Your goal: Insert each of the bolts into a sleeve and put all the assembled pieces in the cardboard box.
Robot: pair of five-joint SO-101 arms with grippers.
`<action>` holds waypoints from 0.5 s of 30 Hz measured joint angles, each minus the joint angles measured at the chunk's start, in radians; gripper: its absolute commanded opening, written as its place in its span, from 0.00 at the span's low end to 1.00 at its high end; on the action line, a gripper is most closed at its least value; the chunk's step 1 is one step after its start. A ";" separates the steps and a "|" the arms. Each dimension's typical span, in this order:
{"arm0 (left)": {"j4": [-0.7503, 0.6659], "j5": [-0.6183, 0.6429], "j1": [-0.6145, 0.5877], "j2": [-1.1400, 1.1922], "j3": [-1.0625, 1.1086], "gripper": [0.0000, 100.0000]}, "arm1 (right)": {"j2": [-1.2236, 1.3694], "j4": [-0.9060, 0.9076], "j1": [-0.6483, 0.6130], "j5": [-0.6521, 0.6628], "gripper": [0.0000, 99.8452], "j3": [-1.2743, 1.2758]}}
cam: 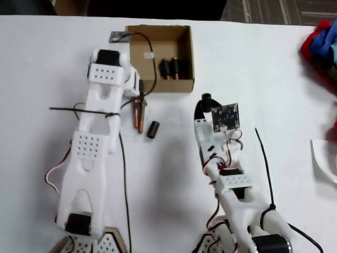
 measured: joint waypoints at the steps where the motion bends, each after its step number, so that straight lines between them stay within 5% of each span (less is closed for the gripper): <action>1: 0.000 0.000 -0.003 0.000 0.012 0.25 | 0.000 0.000 0.000 0.000 0.02 0.000; 15: 0.000 0.000 -0.025 0.012 0.048 0.19 | 0.000 0.000 0.000 0.000 0.02 0.000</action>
